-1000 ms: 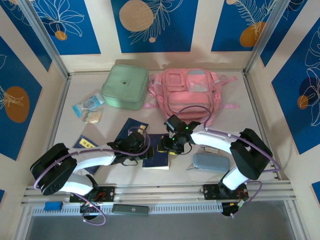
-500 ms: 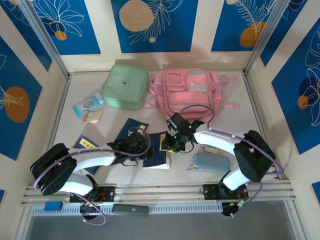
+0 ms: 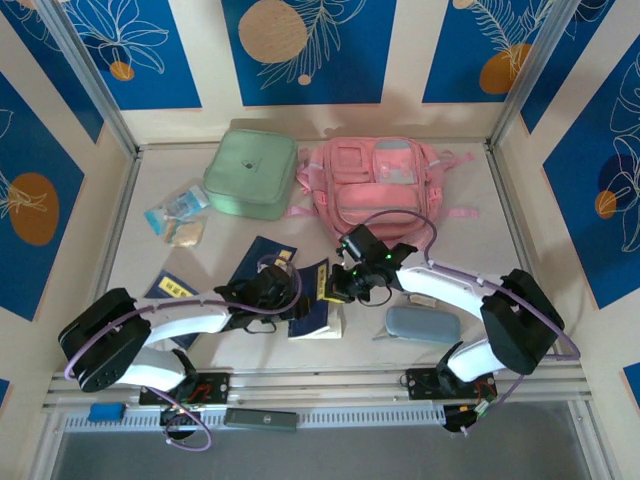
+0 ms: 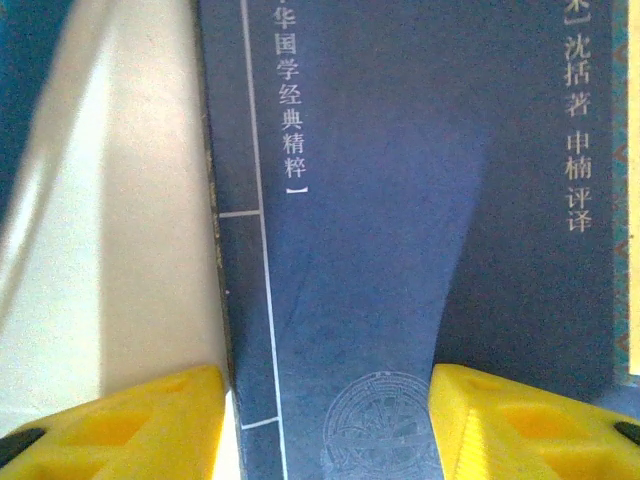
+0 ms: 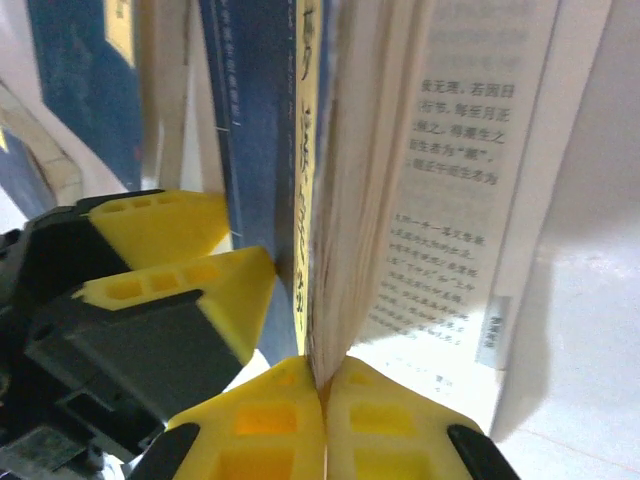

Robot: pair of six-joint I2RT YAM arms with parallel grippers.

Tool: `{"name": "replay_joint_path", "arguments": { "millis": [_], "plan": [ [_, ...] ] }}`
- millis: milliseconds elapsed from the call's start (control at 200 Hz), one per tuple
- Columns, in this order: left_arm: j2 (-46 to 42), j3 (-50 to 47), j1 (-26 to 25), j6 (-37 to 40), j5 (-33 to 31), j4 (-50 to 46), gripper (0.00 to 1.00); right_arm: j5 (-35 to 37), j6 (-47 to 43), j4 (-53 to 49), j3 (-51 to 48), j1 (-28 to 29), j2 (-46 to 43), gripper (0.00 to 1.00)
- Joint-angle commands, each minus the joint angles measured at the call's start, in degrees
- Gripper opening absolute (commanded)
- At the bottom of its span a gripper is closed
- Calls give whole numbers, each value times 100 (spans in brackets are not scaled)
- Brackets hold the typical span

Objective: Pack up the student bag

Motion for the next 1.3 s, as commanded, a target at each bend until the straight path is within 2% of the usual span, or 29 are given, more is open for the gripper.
{"name": "replay_joint_path", "arguments": {
  "millis": [0,140,290,420,555,680,730,815,930,1035,1165,1296],
  "plan": [
    [-326,91,-127,15,271,-471,60,-287,-44,204,-103,17,-368,0],
    [-949,299,-102,258,40,-1141,63,7,-218,188,-288,70,-1087,0],
    [-1855,405,133,558,-41,-1632,69,-150,-539,-201,-112,-54,-1703,0],
    [-2313,732,601,919,279,-2038,73,-408,-879,-512,276,-210,-2036,0],
    [-2447,1062,1132,1260,912,-1972,76,-950,-1091,-520,579,-708,-2150,0],
    [-2509,996,1837,1120,1742,-1250,78,-1508,-1361,-422,848,-1197,-2040,0],
    [-2458,915,1990,1002,2064,-668,78,-1699,-1550,-403,979,-1380,-1974,0],
    [-2223,972,2047,898,2501,-11,77,-1985,-1622,-242,1119,-1726,-1922,0],
    [-1765,1127,2063,542,2975,874,74,-2544,-1177,495,1052,-2109,-1900,0],
    [-1619,1123,2068,323,3067,1554,70,-2626,-1113,731,1076,-2189,-1801,0],
    [-1524,1172,2044,174,3229,2005,64,-2877,-1081,910,1122,-2299,-1602,0],
    [-1370,1196,2048,85,3422,2154,53,-2938,-1139,1003,1091,-2358,-1514,0]
  ]
}}
